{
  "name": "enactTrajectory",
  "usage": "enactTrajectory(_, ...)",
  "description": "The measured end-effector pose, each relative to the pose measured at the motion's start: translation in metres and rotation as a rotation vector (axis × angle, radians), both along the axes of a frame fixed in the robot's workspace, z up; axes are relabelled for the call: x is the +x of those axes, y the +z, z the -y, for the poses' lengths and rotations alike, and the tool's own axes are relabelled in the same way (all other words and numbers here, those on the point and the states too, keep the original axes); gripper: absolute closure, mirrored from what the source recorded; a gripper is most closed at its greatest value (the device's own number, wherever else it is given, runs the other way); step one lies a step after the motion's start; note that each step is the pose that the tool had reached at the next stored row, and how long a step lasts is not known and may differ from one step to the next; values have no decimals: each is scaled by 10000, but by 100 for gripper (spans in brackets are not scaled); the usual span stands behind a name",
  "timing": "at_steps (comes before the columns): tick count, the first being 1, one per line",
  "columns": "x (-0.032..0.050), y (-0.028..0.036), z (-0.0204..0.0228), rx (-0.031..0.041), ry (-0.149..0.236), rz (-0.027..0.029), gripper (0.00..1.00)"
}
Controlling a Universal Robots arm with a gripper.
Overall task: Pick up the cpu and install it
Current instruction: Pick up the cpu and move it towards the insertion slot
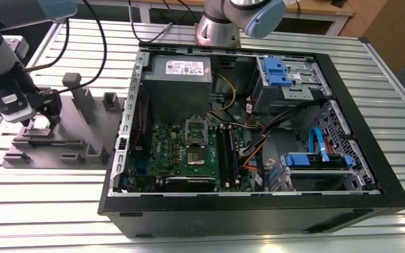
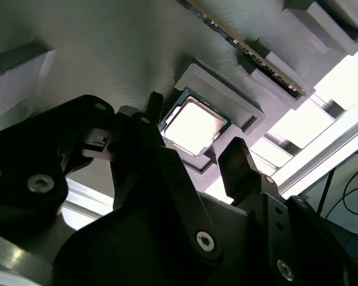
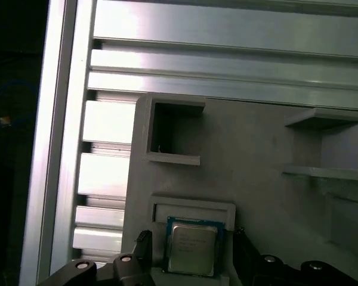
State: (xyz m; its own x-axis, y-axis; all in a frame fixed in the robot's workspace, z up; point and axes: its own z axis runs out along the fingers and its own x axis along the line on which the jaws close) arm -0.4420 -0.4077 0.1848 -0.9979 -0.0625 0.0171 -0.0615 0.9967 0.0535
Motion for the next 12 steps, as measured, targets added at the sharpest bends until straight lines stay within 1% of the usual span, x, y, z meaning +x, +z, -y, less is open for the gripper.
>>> enactTrajectory(6, -4, -31, 0, 0, -6, 2, 35)
enactTrajectory(10, -5, -35, 0, -1, -6, 1, 36)
enactTrajectory(11, -5, -36, 0, 0, -6, 3, 44)
enactTrajectory(12, -5, -37, 0, 0, -6, 3, 44)
